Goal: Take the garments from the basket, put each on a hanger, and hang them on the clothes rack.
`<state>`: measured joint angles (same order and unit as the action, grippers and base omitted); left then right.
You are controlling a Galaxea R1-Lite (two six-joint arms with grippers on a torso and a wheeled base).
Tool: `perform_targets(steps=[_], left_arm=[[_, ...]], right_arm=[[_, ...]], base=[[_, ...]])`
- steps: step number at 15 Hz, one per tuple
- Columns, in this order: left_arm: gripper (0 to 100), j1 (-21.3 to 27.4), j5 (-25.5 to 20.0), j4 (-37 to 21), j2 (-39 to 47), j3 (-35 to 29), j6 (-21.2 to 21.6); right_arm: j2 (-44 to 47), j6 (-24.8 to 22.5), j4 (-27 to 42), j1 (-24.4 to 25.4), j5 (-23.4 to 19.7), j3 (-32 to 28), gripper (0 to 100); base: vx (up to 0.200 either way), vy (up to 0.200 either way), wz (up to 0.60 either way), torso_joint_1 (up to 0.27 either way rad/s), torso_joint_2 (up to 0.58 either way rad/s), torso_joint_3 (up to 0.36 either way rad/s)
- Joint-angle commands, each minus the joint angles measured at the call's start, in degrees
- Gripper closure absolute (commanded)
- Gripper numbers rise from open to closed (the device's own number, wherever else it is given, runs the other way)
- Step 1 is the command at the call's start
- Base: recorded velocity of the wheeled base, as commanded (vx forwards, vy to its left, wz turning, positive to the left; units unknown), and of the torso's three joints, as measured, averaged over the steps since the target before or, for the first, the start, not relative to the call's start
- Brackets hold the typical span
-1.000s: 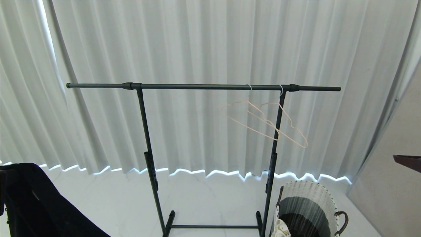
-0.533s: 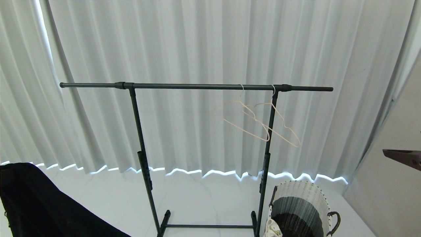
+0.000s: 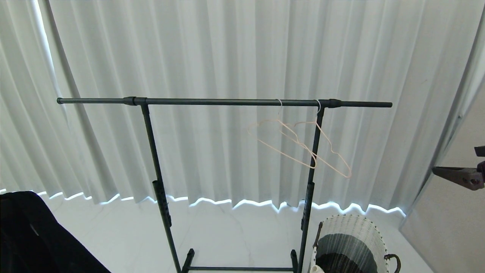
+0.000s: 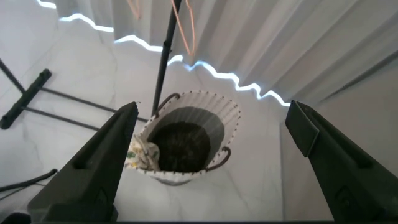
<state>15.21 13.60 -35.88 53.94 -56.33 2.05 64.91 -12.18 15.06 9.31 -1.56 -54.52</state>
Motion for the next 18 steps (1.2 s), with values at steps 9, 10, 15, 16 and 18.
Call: perform_targets(steps=[9,10,15,16,18], left_arm=[[100,-0.1,0.0,0.0,-0.2,0.2,0.1],[100,-0.1,0.0,0.0,-0.2,0.3,0.0],[100,-0.1,0.0,0.0,-0.2,0.8,0.0],[100,-0.1,0.0,0.0,-0.2,1.0,0.0],[100,-0.1,0.0,0.0,-0.3,1.1,0.0]], right_arm=[[0.7,0.0,0.1,0.0,-1.2,-0.1,0],[0.8,0.0,0.1,0.0,-1.2,-0.1,0],[1.6,0.0,0.1,0.0,-1.3,0.0,0],[1.8,0.0,0.1,0.0,-2.0,0.0,0],[2.5,0.0,0.1,0.0,-3.1,0.2,0]], base=[[0.2,0.0,0.0,0.002,0.0,0.003],[0.2,0.0,0.0,-0.002,0.0,0.002],[0.2,0.0,0.0,0.004,0.0,0.0],[0.0,0.0,0.0,0.0,0.0,0.0],[0.0,0.0,0.0,0.0,0.0,0.0]])
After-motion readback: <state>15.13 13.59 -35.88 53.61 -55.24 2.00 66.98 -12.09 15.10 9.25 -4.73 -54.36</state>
